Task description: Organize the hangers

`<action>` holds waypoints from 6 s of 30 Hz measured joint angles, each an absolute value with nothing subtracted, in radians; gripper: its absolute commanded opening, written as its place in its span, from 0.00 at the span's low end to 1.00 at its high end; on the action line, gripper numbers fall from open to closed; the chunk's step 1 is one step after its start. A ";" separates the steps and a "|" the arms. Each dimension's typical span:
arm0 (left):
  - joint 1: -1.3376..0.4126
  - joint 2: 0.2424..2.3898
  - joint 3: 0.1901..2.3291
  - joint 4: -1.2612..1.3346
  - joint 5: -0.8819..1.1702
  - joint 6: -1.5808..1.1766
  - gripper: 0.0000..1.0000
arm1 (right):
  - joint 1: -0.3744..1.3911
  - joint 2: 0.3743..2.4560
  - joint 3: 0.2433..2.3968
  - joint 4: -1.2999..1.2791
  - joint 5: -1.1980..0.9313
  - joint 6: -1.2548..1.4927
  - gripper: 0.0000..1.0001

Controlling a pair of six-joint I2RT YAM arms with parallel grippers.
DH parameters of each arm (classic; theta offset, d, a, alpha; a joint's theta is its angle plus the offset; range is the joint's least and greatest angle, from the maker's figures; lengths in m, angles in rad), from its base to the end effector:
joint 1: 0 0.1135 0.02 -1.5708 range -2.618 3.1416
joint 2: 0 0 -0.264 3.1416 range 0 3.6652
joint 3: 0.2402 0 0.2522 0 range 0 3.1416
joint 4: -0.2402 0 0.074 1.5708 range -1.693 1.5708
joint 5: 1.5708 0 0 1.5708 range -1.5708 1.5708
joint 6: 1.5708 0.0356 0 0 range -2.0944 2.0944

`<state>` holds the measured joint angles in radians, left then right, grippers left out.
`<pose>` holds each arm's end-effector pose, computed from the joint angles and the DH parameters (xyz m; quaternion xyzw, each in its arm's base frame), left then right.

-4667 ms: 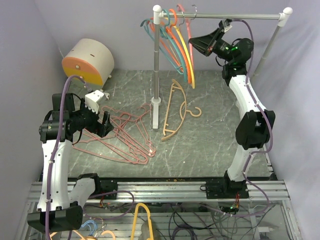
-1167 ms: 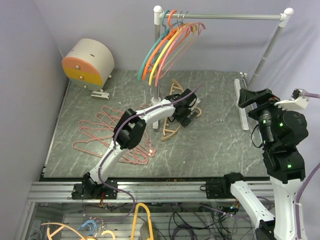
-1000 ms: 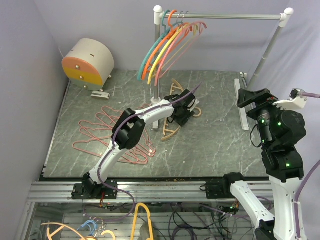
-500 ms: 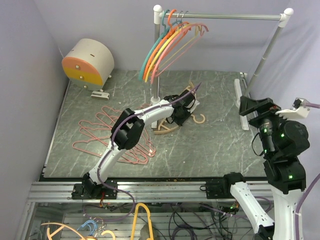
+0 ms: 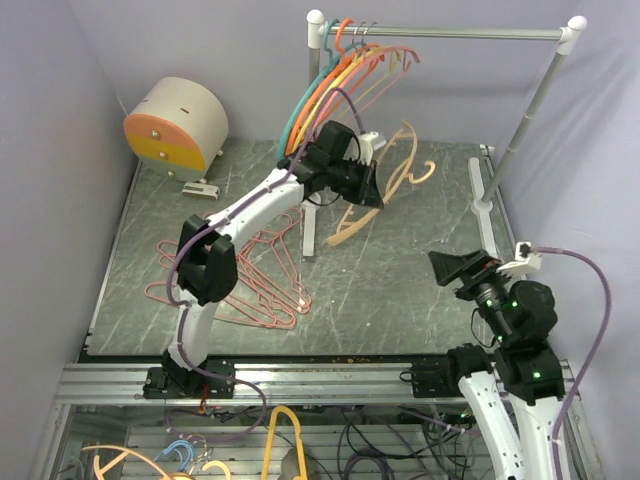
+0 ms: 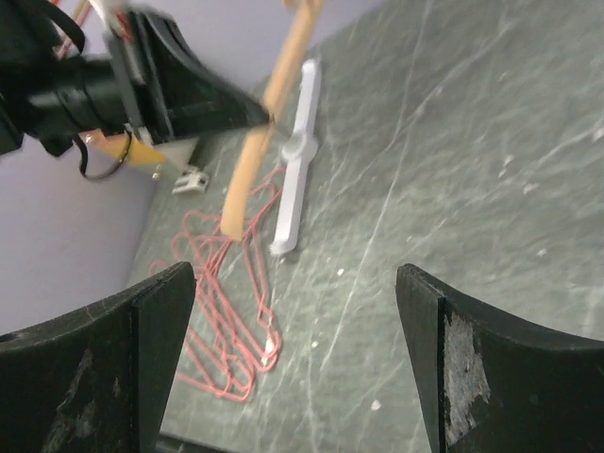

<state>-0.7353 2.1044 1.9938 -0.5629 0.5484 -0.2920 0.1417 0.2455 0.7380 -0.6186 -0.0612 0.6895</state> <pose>0.3479 -0.3397 0.3083 0.3053 0.8203 -0.4177 0.2438 0.0591 0.0106 0.3326 0.1834 0.7274 0.2878 0.5953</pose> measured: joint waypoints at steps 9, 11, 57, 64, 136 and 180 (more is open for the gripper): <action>-0.678 2.027 1.824 -0.163 0.696 -0.648 0.07 | 0.142 0.199 0.388 -0.287 -0.349 0.857 0.89; -0.677 2.027 1.781 -0.064 0.728 -0.737 0.07 | 0.142 0.202 0.342 -0.193 -0.386 0.875 0.90; -0.742 2.007 1.608 0.495 0.885 -1.180 0.07 | 0.198 0.995 0.362 0.931 -0.594 0.940 0.00; -0.744 2.009 1.664 0.401 0.906 -1.112 0.57 | 0.205 0.938 0.386 0.822 -0.582 0.910 0.00; -0.112 1.053 1.602 -0.730 -0.328 0.274 0.85 | 0.270 1.673 1.621 0.292 -0.926 1.055 0.00; -0.110 2.056 1.619 -0.711 0.406 1.038 0.79 | 0.116 1.051 1.013 -0.077 -0.840 0.684 1.00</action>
